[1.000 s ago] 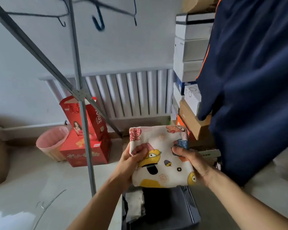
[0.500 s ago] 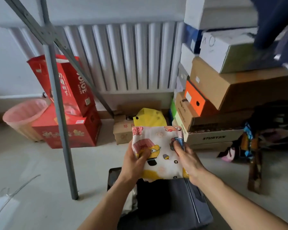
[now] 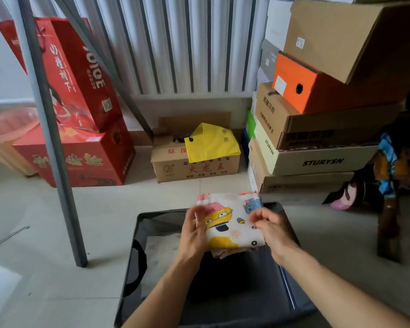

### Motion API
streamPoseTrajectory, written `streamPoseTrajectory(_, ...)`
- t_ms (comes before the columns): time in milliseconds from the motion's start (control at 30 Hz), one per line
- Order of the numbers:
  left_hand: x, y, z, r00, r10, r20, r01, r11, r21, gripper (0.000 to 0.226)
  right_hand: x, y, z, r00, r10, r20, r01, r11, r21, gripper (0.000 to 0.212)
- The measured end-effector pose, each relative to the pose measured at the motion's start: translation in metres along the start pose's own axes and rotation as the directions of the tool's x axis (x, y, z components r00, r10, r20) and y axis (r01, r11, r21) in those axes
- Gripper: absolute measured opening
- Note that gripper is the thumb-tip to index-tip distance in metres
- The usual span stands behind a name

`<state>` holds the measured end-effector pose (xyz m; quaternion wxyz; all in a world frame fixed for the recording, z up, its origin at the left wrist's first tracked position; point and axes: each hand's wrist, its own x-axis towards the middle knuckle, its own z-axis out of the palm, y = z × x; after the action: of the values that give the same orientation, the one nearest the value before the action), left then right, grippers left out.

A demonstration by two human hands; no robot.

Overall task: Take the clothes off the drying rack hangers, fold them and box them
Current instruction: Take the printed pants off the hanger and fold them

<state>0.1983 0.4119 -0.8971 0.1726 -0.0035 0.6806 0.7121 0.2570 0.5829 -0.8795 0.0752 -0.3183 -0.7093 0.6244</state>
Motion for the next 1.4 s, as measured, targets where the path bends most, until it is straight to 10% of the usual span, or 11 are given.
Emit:
streamPoseTrajectory(467,0.013,-0.090,0.065,0.913,-0.365,0.181,0.346,0.929,0.132,0.043,0.058,0.103,-0.026,0.995,0.102,-0.016,-0.099,0.900,-0.424,0.039)
streamPoseTrajectory(633,0.015,-0.118,0.090,0.889,-0.416,0.193,0.410,0.909,0.075,0.046,0.080,0.111,-0.034,0.997,0.067,0.031,-0.021,0.664,-0.748,0.028)
streamPoseTrajectory(800,0.010,-0.153,0.096,0.843,-0.488,0.227,0.475,0.873,0.114,0.101,0.102,0.096,-0.027,0.985,0.091,0.146,0.095,0.418,-0.903,0.017)
streamPoseTrajectory(1100,-0.006,-0.156,0.134,0.799,-0.483,0.359,0.486,0.870,0.087,0.048,0.144,0.084,-0.003,0.943,0.131,0.305,0.312,-0.035,-0.949,0.034)
streamPoseTrajectory(1200,0.002,-0.149,0.119,0.711,-0.480,0.513,0.319,0.871,0.373,0.044,0.144,0.083,-0.004,0.930,0.127,0.344,0.356,-0.084,-0.931,0.037)
streamPoseTrajectory(1267,0.017,-0.150,0.099,0.775,-0.397,0.492,0.023,0.796,0.605,0.033,0.143,0.083,-0.004,0.926,0.132,0.355,0.369,-0.103,-0.924,0.038)
streamPoseTrajectory(1400,0.039,-0.169,0.053,0.766,-0.331,0.551,-0.530,0.160,0.833,0.032,0.141,0.083,0.002,0.923,0.115,0.366,0.380,-0.135,-0.915,0.041)
